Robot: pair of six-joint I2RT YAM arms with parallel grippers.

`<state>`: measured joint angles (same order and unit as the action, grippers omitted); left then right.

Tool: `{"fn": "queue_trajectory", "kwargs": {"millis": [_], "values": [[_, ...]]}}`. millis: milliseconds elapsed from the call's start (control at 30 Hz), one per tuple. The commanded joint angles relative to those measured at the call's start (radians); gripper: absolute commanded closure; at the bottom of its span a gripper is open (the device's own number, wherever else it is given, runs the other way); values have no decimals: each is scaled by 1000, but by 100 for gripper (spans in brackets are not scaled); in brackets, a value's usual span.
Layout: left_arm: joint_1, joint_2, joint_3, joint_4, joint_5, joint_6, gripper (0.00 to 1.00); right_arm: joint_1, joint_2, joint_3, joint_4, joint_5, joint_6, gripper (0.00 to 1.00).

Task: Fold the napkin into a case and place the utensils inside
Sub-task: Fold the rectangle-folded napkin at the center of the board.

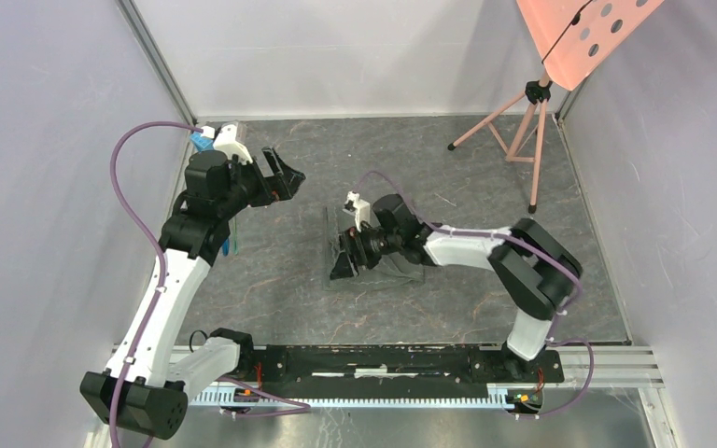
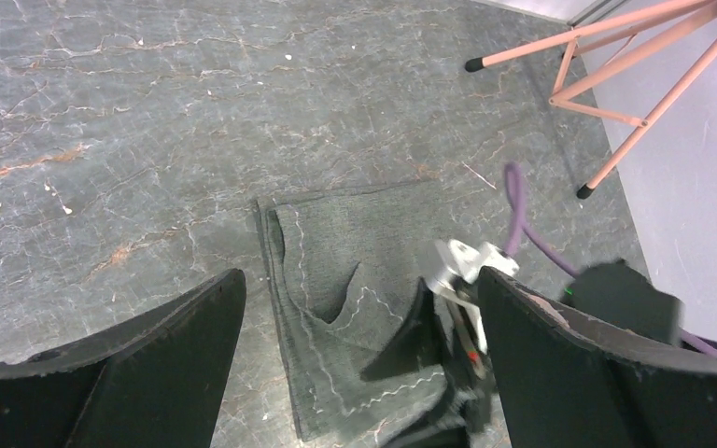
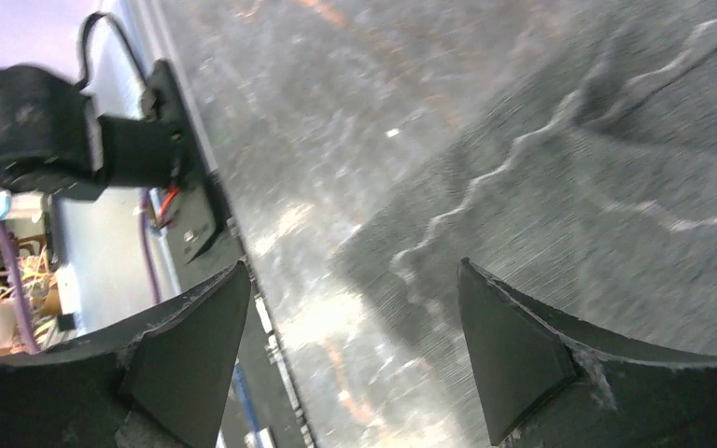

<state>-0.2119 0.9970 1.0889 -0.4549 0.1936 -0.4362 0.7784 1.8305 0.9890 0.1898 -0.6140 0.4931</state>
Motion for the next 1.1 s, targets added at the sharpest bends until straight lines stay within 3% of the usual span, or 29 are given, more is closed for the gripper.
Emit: {"fn": "queue_trajectory", "kwargs": {"millis": [0, 300, 700, 1067], "values": [[2, 5, 0, 30, 15, 60, 0, 4, -180, -73, 71, 71, 38, 12], [1, 44, 2, 23, 31, 55, 0, -94, -230, -137, -28, 185, -47, 13], [0, 137, -41, -64, 86, -21, 2, -145, -21, -8, -14, 181, -125, 32], [0, 6, -157, -138, 106, 18, 2, -152, 18, -12, 33, 193, -146, 26]]}}
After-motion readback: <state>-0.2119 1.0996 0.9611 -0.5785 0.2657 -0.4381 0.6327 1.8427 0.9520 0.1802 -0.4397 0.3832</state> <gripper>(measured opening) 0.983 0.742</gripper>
